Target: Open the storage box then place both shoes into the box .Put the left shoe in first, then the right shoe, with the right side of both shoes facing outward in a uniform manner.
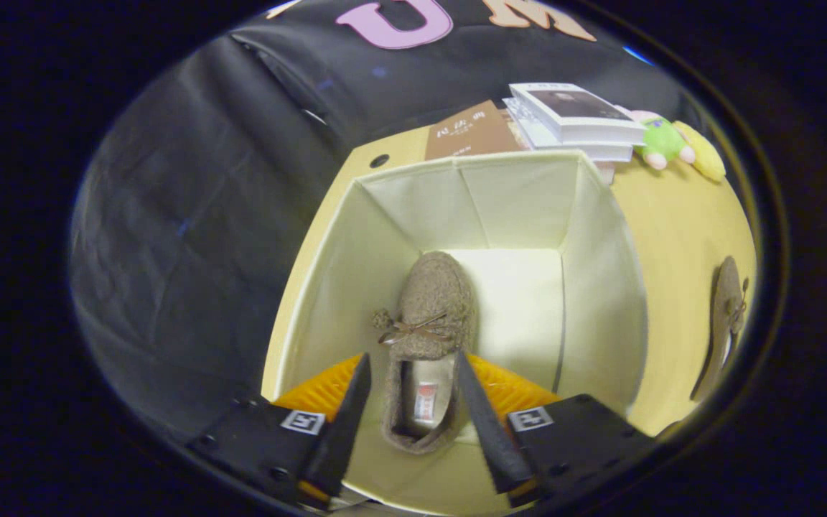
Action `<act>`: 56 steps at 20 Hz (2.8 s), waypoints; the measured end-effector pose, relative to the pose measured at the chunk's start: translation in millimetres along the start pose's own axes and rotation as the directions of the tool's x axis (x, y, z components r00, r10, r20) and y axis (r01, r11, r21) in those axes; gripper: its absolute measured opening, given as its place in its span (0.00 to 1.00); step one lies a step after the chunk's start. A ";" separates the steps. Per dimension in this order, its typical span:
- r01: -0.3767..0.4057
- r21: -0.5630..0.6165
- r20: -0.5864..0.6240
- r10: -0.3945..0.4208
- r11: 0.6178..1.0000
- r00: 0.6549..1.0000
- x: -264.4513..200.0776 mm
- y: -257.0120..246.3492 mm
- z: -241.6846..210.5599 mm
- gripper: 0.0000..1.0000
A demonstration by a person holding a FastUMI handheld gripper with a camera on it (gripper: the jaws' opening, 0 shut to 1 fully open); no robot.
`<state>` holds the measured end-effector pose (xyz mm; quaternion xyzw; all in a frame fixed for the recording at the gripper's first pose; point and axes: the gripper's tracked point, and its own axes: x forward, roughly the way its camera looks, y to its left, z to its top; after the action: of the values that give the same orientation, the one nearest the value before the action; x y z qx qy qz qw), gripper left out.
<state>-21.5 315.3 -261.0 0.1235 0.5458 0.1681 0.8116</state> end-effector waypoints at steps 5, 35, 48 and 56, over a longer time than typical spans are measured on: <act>0.004 -0.185 0.141 0.022 0.983 0.990 -52.9 -6.2 30.3 0.99; 0.497 -0.192 0.340 -0.418 0.846 0.843 -174.3 -374.2 10.2 1.00; 0.464 -0.169 0.130 -0.447 0.869 0.885 -122.9 -443.7 -52.4 0.84; 0.413 -0.100 0.048 -0.410 0.905 0.911 -106.3 -439.9 -59.2 0.31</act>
<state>-52.6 -128.7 -362.2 -0.0362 0.5389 0.0210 0.8413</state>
